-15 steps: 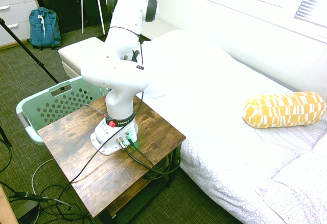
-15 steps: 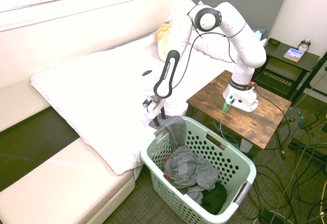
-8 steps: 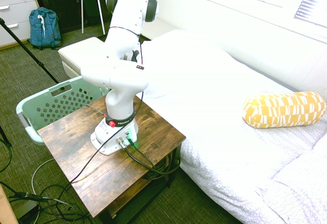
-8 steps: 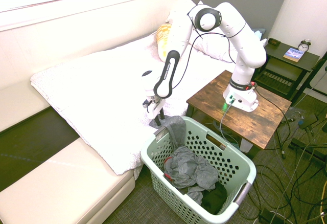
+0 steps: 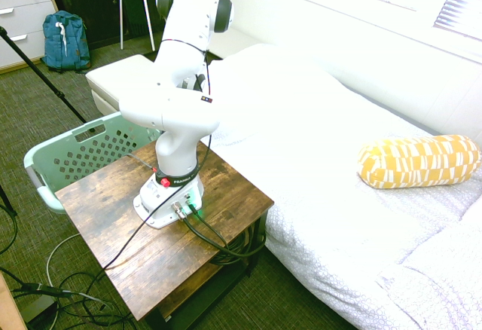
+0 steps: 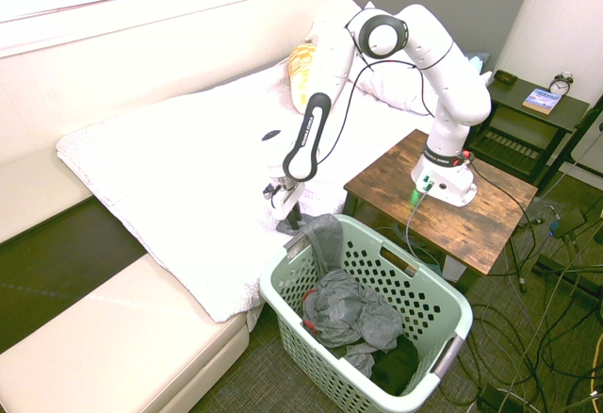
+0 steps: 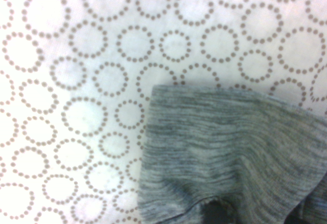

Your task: Put my clothes in the laundry bag

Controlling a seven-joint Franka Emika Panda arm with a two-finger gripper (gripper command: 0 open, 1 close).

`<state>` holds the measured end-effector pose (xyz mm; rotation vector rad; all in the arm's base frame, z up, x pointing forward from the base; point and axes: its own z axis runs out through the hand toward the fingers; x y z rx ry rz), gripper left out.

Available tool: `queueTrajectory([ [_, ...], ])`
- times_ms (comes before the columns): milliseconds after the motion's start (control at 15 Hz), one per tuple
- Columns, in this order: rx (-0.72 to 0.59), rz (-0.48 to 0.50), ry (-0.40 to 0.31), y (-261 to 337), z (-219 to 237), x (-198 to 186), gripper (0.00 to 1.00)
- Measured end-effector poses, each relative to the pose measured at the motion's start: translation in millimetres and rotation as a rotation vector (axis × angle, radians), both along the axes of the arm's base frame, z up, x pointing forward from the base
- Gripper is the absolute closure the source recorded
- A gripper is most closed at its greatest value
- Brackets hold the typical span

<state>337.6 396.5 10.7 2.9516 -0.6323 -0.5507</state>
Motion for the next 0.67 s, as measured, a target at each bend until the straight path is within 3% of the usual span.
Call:
queueTrajectory([
  [400, 0.016, 0.016, -0.028, 1.6, 31.8, -7.6, 1.00],
  [533, 0.025, 0.063, -0.083, 10.8, 68.5, -42.7, 1.00],
  [667, 0.023, 0.129, -0.142, 25.1, 102.9, -107.0, 1.00],
])
